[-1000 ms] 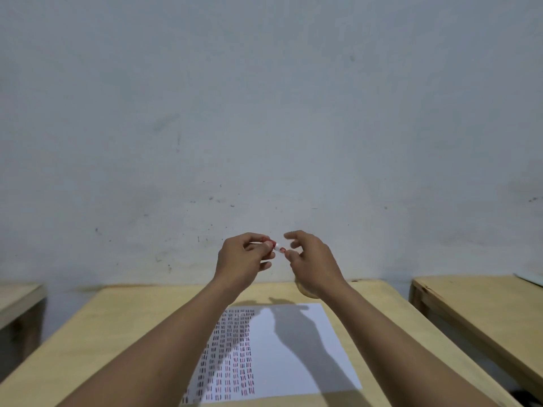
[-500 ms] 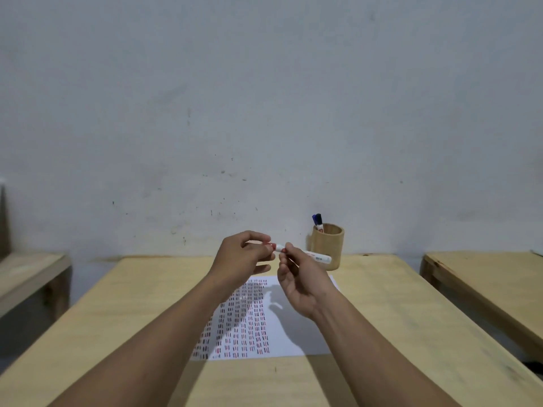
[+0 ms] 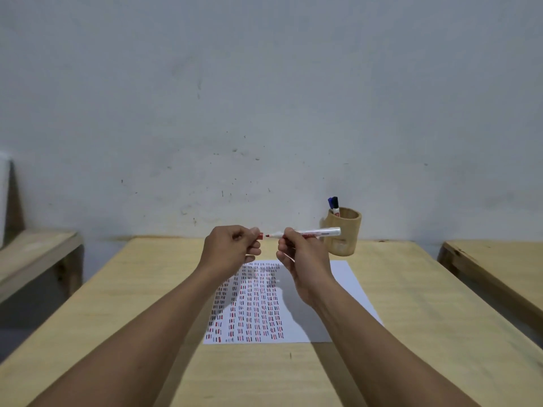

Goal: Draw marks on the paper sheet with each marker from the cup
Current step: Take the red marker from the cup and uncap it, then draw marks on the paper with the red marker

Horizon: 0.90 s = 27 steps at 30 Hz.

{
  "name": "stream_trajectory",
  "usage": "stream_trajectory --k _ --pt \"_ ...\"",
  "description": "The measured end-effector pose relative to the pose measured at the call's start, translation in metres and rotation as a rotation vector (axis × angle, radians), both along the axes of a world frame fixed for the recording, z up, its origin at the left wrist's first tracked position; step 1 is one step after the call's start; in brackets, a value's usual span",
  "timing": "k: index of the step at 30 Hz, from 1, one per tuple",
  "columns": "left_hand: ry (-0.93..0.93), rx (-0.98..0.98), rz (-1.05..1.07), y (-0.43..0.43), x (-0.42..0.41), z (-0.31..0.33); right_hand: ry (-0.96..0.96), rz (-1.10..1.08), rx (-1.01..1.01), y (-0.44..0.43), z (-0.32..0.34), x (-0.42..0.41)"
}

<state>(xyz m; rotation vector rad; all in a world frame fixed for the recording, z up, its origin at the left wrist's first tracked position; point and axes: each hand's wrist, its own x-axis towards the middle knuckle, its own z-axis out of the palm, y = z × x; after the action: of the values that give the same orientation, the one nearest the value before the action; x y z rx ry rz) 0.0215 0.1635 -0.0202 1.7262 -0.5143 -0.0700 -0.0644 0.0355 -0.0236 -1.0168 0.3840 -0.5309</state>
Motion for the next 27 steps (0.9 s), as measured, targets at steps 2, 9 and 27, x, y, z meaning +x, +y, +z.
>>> stream_trajectory --k 2,9,27 --pt "-0.028 0.078 0.061 0.009 0.013 -0.005 0.023 -0.012 -0.111 -0.003 -0.001 0.005" --pt "-0.175 0.423 0.261 0.032 0.057 -0.026 0.104 0.001 -0.119 -0.015 -0.005 0.017" --pt "-0.265 0.792 0.222 0.057 0.036 -0.059 0.275 -0.080 -0.518 -0.046 -0.036 0.026"
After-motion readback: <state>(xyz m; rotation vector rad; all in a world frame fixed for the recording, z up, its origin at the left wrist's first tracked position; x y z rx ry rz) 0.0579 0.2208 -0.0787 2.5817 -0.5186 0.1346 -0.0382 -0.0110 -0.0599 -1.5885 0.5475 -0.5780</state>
